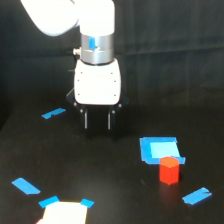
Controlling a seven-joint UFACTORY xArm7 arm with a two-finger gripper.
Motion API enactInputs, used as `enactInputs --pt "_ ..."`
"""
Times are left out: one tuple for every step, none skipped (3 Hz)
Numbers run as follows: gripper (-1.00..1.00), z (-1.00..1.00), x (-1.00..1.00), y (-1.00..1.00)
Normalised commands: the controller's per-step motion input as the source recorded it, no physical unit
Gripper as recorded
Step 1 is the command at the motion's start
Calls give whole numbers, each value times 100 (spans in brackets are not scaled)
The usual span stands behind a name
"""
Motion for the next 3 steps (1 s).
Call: enactInputs --pt "-59 63 -85 -16" --pt "91 3 67 -100" --pt "87 87 40 -98"
